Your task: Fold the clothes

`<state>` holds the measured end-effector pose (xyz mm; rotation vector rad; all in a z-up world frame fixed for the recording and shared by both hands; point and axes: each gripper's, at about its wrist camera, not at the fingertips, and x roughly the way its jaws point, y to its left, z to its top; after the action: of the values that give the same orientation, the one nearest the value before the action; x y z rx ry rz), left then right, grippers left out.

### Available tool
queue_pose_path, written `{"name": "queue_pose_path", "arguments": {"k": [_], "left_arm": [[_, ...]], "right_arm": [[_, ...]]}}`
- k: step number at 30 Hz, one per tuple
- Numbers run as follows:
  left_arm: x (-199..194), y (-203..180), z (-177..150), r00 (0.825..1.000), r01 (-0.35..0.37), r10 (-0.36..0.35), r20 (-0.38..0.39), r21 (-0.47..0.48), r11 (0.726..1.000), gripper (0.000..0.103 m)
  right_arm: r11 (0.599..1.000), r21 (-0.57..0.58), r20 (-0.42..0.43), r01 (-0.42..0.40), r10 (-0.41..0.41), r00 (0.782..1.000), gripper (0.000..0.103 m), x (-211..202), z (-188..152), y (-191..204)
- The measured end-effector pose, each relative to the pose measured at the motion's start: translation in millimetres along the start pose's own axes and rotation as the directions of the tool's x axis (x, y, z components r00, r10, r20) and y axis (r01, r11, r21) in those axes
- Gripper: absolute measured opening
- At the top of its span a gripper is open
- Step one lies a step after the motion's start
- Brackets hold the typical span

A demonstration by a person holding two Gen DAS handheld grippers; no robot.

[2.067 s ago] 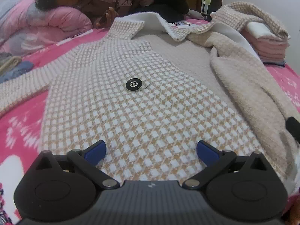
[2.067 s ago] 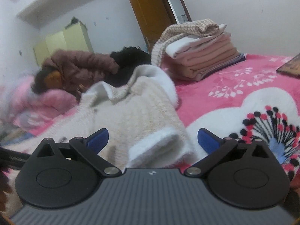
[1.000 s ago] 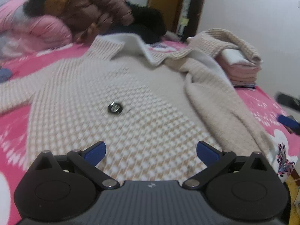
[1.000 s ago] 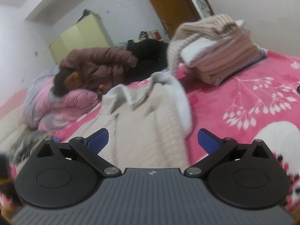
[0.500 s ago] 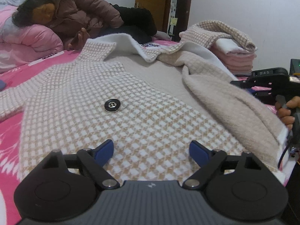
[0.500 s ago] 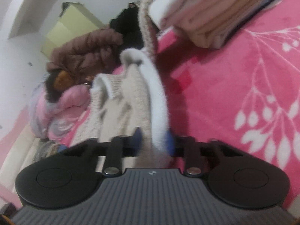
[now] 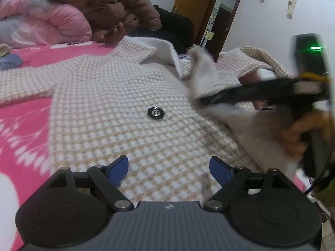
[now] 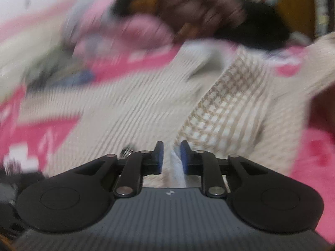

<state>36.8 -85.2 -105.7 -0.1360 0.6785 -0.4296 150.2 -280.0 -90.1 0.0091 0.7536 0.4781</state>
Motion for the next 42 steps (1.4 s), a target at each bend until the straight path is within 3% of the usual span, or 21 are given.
{"name": "queue_pose_path", "arguments": {"k": [1,2,3,5,8,12,15,16,19,22,24,27,28,29,31,32,34,38,40,42], "left_arm": [[-0.1,-0.3,-1.0,1.000,-0.002,0.002,0.001,0.010,1.000,0.087],[0.4,-2.4,-1.7,1.000,-0.007,0.007,0.002,0.025,1.000,0.088],[1.0,-4.6,-2.3,1.000,-0.013,0.013,0.002,0.041,0.999,0.089],[1.9,-9.4,-4.3,1.000,-0.024,0.023,0.006,0.066,0.998,0.091],[3.5,-12.4,-8.2,0.999,-0.035,0.034,0.013,0.084,0.996,0.093],[6.7,-16.9,-10.9,0.999,-0.052,0.050,0.019,0.101,0.994,0.095],[8.0,-19.4,-11.9,0.998,-0.062,0.060,0.019,0.113,0.992,0.095],[8.4,-19.7,-11.9,0.998,-0.064,0.062,0.018,0.114,0.991,0.095],[9.4,-20.2,-12.0,0.998,-0.068,0.067,0.018,0.115,0.991,0.095],[9.5,-19.7,-12.6,0.997,-0.071,0.069,0.018,0.117,0.991,0.095],[9.5,-21.3,-13.6,0.997,-0.079,0.078,0.017,0.131,0.988,0.095],[11.0,-23.8,-14.4,0.996,-0.094,0.092,0.019,0.144,0.985,0.096],[11.6,-24.7,-14.7,0.995,-0.098,0.096,0.021,0.147,0.984,0.096],[12.1,-25.7,-15.0,0.995,-0.101,0.099,0.023,0.148,0.984,0.097],[12.3,-26.2,-15.2,0.995,-0.103,0.101,0.022,0.151,0.983,0.097],[12.2,-25.3,-14.8,0.995,-0.099,0.097,0.021,0.149,0.984,0.097],[10.9,-22.4,-14.2,0.996,-0.087,0.085,0.021,0.135,0.987,0.097],[8.3,-16.6,-12.8,0.998,-0.063,0.061,0.022,0.105,0.992,0.097],[7.0,-13.7,-12.2,0.999,-0.050,0.048,0.022,0.090,0.995,0.097],[5.7,-10.8,-11.5,0.999,-0.038,0.036,0.023,0.076,0.996,0.097]], "right_arm": [[1.000,-0.010,-0.061,-0.028,0.027,0.998,0.023,17.4,-2.1,9.3],[0.999,-0.011,-0.103,-0.050,0.049,0.994,0.031,28.6,-5.7,16.3],[0.999,-0.027,-0.104,-0.042,0.039,0.994,0.034,30.4,-6.4,23.8],[0.998,-0.054,-0.075,-0.034,0.030,0.997,0.040,17.2,-0.9,35.5],[0.998,-0.003,0.075,-0.061,0.061,0.995,0.048,-39.9,0.9,29.3],[0.994,0.085,0.299,0.067,-0.090,0.950,0.055,-129.5,-21.0,6.0],[0.960,0.232,0.326,0.159,-0.230,0.917,0.055,-161.2,-50.9,-25.4],[0.945,0.289,0.313,0.156,-0.247,0.917,0.056,-164.1,-61.8,-36.7],[0.879,0.476,0.297,0.026,-0.188,0.936,0.056,-161.2,-98.0,-68.5],[0.769,0.624,0.342,-0.137,-0.112,0.933,0.056,-148.4,-129.5,-92.9],[0.722,0.661,0.361,-0.207,-0.064,0.930,0.055,-136.6,-137.1,-97.0],[0.675,0.681,0.380,-0.283,0.005,0.925,0.045,-121.2,-140.7,-96.6],[0.689,0.671,0.362,-0.273,0.017,0.932,0.031,-116.6,-137.1,-92.2],[0.711,0.657,0.336,-0.250,0.020,0.942,0.006,-112.9,-133.4,-88.2],[0.765,0.620,0.292,-0.173,-0.021,0.956,0.004,-110.9,-123.0,-78.8],[0.794,0.591,0.300,-0.142,-0.054,0.952,0.004,-117.8,-115.1,-75.9],[0.850,0.517,0.366,-0.098,-0.116,0.923,0.004,-146.7,-93.3,-72.8],[0.939,0.338,0.507,0.063,-0.239,0.828,0.003,-221.7,-26.7,-64.4],[0.950,0.262,0.548,0.172,-0.293,0.783,0.003,-245.0,5.1,-59.2],[0.943,0.195,0.569,0.269,-0.332,0.752,0.003,-262.2,21.1,-45.6]]}}
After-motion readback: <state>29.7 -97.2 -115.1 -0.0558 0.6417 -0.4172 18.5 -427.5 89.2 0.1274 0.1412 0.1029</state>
